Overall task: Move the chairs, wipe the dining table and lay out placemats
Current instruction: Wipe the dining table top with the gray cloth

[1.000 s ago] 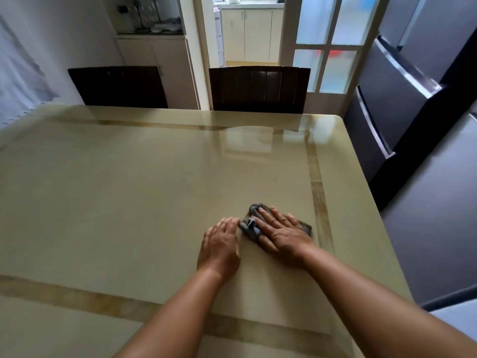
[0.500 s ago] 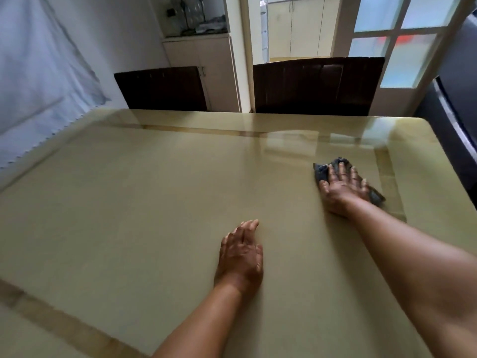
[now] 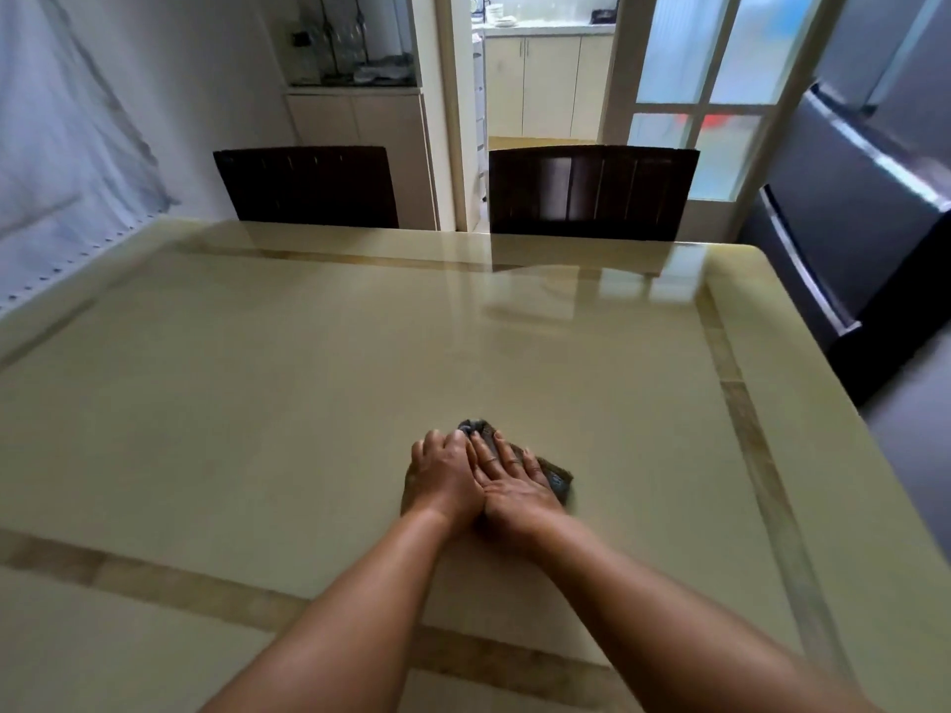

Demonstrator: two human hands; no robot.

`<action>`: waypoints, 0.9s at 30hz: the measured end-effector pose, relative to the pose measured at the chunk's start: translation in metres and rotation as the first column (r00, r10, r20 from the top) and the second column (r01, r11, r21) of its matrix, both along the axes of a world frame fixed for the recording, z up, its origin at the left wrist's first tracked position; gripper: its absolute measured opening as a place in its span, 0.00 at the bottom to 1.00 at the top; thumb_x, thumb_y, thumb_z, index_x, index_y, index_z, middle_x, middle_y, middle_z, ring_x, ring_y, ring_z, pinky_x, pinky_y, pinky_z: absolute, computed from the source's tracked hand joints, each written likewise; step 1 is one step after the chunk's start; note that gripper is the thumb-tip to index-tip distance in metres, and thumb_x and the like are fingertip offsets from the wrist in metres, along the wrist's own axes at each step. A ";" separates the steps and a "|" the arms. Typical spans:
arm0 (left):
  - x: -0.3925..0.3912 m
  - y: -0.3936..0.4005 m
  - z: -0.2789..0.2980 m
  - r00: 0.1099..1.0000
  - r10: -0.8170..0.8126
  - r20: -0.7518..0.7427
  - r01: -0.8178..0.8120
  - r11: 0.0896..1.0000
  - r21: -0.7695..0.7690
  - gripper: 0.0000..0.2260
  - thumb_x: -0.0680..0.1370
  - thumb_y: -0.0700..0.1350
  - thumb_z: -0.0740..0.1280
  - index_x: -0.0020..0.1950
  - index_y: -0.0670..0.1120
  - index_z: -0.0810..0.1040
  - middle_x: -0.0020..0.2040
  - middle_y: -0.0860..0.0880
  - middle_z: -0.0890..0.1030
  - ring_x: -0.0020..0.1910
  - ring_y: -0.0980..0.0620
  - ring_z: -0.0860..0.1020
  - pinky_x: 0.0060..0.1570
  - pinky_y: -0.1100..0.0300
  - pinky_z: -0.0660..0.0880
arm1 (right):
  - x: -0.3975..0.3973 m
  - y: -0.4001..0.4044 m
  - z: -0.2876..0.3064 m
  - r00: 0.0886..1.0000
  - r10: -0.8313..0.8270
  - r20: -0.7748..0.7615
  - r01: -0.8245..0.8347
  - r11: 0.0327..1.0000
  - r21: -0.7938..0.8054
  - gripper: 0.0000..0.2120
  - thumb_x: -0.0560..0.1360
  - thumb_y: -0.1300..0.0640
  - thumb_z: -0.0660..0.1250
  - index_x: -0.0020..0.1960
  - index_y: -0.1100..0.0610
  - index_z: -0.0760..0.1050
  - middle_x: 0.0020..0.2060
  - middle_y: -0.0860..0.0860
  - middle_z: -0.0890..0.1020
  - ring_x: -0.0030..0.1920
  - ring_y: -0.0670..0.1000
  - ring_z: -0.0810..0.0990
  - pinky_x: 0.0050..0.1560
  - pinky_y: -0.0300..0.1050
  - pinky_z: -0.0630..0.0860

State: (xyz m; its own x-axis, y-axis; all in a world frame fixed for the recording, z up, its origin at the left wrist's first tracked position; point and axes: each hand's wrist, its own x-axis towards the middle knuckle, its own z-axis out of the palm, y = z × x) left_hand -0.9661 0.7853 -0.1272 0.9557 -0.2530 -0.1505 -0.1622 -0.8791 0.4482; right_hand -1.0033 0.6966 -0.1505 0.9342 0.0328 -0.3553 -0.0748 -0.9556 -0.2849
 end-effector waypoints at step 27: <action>0.107 0.085 -0.039 0.966 -0.106 0.235 0.147 0.976 -0.163 0.24 0.75 0.39 0.56 0.72 0.51 0.61 0.69 0.49 0.67 0.68 0.48 0.64 0.65 0.69 0.46 | 0.199 -0.076 0.004 0.855 -0.499 0.139 0.512 0.856 -0.073 0.26 0.80 0.42 0.44 0.76 0.42 0.42 0.76 0.44 0.39 0.76 0.52 0.38 0.72 0.58 0.40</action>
State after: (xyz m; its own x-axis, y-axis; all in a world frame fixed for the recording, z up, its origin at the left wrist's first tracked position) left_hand -0.8594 0.8699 -0.1661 0.9181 -0.3772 0.1219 -0.3810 -0.7544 0.5345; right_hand -0.8041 0.6211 -0.1468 0.8452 -0.4858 -0.2230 -0.5292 -0.8190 -0.2217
